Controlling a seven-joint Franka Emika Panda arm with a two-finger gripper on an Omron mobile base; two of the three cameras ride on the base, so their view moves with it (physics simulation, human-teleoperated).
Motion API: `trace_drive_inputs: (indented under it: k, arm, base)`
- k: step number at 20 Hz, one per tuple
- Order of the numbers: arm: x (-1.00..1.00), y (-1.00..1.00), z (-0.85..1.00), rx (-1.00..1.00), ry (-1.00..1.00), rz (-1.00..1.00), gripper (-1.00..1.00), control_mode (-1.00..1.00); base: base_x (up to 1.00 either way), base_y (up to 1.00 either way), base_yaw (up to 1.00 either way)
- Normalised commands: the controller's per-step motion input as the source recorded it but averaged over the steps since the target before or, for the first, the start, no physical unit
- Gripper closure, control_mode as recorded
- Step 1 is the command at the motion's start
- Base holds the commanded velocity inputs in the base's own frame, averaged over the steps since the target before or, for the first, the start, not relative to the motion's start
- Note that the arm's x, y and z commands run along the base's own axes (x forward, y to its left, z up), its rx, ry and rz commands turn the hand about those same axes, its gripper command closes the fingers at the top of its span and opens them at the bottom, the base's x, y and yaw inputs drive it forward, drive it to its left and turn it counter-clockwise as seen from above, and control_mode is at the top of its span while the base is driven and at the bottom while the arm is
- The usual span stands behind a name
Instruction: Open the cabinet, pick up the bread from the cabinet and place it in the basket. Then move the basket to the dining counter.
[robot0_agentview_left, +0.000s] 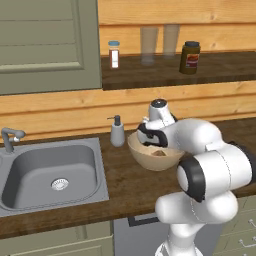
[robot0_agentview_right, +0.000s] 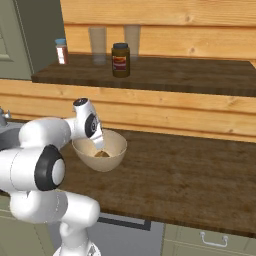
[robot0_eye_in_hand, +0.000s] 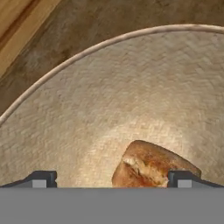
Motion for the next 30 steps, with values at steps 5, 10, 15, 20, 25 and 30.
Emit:
trace_drive_inputs:
  k: [5,10,15,20,25,30]
  arm:
    - [-0.42,0.03,0.38,-0.05,-0.01,0.00,-1.00,-1.00]
    - [-0.67,-0.01,0.39,0.00,0.00,0.00,-1.00,-1.00]
    - [-0.82,-0.09,0.15,0.06,0.00,0.00,-1.00,-1.00]
    - [-0.30,-0.22,0.00,0.20,0.01,0.00,-1.00,-1.00]
    - [0.00,-0.21,0.00,0.09,0.04,-0.01,-1.00,-1.00]
    - [0.00,-0.03,-0.08,0.00,0.10,-0.07,-1.00,-1.00]
  base:
    - [0.00,0.00,0.00]
    - [0.00,0.00,0.00]
    - [0.00,0.00,0.00]
    - [0.00,0.00,0.00]
    - [0.00,0.00,0.00]
    - [0.00,0.00,0.00]
